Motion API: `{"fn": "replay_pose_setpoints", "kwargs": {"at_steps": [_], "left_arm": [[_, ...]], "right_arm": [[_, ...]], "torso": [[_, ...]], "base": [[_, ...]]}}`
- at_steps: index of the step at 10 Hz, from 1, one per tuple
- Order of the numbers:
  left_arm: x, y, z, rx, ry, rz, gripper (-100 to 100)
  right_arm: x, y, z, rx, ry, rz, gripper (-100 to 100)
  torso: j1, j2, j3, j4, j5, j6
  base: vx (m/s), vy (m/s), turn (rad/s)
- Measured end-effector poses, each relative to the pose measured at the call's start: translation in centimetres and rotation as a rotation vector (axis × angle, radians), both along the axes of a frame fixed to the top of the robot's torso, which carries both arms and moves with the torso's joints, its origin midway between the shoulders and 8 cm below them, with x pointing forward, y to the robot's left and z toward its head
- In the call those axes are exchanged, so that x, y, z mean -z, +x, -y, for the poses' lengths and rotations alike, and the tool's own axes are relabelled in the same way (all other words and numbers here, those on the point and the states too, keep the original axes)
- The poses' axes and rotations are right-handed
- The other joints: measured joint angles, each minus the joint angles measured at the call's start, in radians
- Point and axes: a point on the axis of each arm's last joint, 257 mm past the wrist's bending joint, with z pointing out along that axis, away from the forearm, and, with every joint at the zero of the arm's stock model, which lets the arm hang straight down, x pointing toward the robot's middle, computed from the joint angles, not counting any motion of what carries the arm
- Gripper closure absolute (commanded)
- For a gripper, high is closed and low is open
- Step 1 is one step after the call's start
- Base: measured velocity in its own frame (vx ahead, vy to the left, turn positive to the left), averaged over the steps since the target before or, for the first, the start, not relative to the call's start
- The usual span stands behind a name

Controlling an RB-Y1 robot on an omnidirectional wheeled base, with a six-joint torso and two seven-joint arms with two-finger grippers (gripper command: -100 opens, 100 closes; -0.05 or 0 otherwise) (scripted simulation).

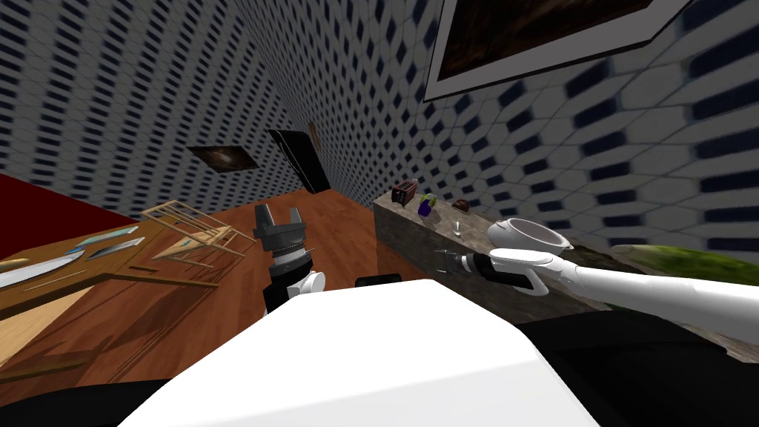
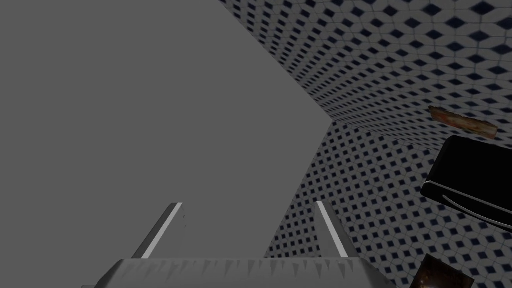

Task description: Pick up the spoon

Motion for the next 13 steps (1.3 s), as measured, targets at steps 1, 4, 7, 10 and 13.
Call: {"fn": "replay_pose_setpoints", "kwargs": {"at_steps": [1,4,7,10,13], "left_arm": [[0.0,0.0,0.0,0.0,0.0,0.0,0],[0.0,0.0,0.0,0.0,0.0,0.0,0],[0.0,0.0,0.0,0.0,0.0,0.0,0],[0.0,0.0,0.0,0.0,0.0,0.0,0],[0.0,0.0,0.0,0.0,0.0,0.0,0]], "right_arm": [[0.2,-0.4,1.3,-0.013,-0.041,-0.003,-100],[0.5,-2.0,7.6,-0.079,-0.219,-0.032,-100],[0.6,-2.8,10.3,-0.127,-0.311,-0.039,-100],[0.6,-3.6,12.0,-0.171,-0.37,-0.045,-100],[0.4,-4.2,13.3,-0.174,-0.4,-0.058,-100]], "torso": [[0.0,0.0,0.0,0.0,0.0,0.0],[-0.002,-0.002,-0.002,-0.001,-0.001,0.001],[0.0,0.002,0.001,0.0,0.0,0.001],[0.002,0.004,0.003,0.001,0.0,0.0],[0.003,0.006,0.003,0.001,0.0,0.001]], "base": [[0.113,-0.054,0.136],[0.121,-0.072,0.089],[0.06,-0.049,0.065],[0.045,-0.039,0.056],[0.046,-0.039,0.037]]}}
